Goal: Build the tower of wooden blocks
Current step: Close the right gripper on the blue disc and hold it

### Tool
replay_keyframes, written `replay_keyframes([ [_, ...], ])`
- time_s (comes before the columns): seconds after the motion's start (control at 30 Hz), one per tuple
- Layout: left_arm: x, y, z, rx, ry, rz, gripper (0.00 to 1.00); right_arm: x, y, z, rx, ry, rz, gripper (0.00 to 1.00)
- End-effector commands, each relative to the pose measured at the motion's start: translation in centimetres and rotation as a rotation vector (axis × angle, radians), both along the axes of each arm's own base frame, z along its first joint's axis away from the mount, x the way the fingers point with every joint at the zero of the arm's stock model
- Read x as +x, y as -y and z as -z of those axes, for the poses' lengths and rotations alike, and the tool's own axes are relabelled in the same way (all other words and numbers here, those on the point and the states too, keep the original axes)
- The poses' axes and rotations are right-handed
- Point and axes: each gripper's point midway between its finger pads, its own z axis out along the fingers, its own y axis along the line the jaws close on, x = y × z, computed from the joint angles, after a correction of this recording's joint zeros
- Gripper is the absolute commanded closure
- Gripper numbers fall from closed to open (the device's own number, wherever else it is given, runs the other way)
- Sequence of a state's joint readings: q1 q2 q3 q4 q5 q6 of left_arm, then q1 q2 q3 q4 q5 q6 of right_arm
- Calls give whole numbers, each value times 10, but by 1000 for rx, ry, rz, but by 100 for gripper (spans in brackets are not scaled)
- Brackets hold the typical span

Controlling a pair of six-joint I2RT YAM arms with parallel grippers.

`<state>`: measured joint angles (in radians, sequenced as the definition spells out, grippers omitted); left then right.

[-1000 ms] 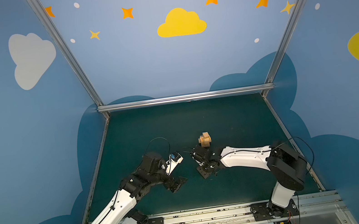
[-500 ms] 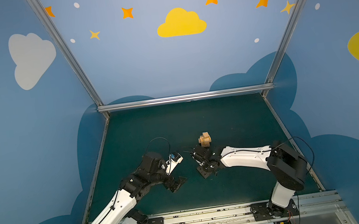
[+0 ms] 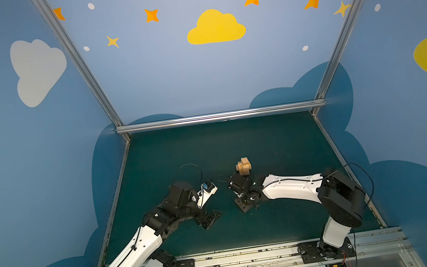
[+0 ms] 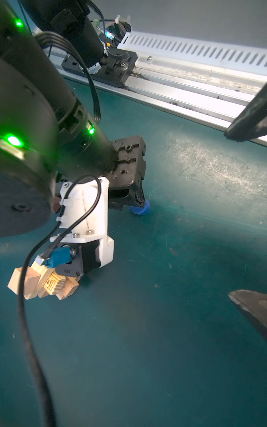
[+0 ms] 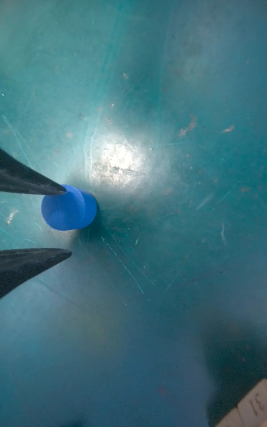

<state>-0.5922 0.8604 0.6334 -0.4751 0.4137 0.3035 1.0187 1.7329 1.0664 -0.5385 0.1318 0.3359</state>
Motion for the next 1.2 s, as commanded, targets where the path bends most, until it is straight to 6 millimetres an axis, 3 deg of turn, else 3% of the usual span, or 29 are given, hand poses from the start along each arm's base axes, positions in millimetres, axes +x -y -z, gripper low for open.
replay_keyframes([
  [0.0,-1,1,-5,-2,19,14,0,-6,0,-2,5,-22,-7,66],
  [0.23,0,1,-5,-2,20,13,0,-4,-7,-12,36,-6,-22,65],
  [0.57,-1,0,-5,-1,21,12,0,-4,-8,-3,16,-19,-23,65],
  [0.97,0,0,-5,0,20,11,0,-3,-15,-15,53,-4,-40,64],
  [1.17,0,0,-5,1,20,13,0,-3,-13,-5,23,-18,-34,64],
])
